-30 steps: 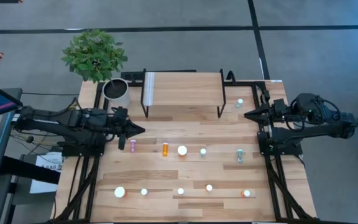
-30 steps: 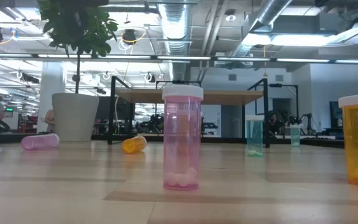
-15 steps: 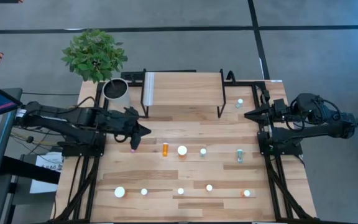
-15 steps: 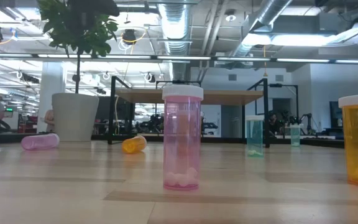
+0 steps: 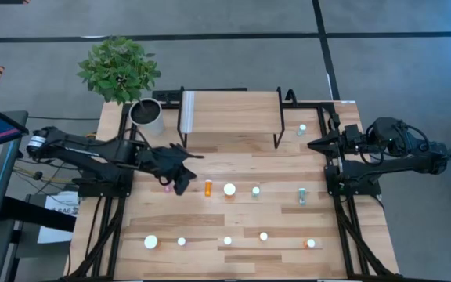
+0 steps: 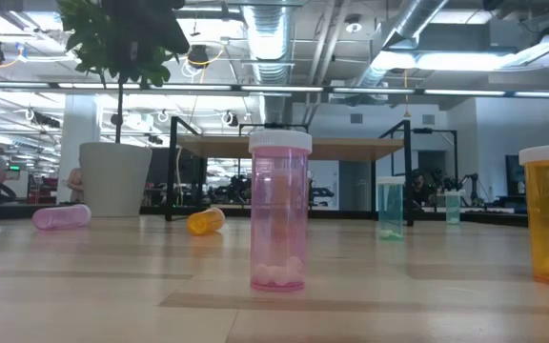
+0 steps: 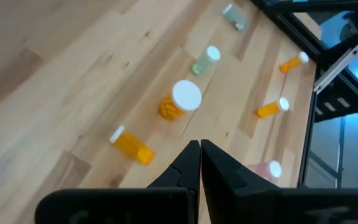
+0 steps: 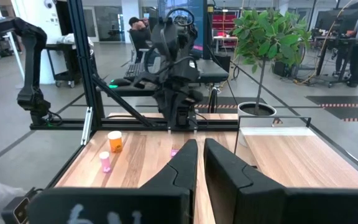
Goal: Pick and place medicine bottles onto shelf by color
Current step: Put the top large orange pill bottle on the shelf
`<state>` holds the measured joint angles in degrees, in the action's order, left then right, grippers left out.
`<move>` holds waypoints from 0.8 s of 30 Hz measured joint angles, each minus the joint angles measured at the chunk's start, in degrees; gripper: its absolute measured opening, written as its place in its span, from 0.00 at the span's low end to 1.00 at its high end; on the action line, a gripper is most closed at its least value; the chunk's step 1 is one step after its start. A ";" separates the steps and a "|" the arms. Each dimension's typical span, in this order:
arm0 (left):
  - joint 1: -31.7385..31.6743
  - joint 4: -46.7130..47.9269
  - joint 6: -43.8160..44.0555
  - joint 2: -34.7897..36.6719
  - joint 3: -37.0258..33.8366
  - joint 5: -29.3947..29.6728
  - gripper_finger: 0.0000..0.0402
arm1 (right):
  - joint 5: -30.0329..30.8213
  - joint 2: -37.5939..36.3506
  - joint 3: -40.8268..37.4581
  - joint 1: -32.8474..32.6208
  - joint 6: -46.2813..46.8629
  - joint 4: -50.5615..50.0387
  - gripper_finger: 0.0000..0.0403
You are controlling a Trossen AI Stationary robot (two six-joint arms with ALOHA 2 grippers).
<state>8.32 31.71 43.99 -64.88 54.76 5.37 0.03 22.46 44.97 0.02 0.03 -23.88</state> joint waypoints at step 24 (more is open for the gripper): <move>8.93 -16.03 -18.72 0.04 0.00 3.79 0.00 | 0.02 0.01 0.00 -0.01 0.00 -0.15 0.14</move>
<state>17.26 15.68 25.27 -64.84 54.76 9.15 0.05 22.47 44.97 0.01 0.03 -24.03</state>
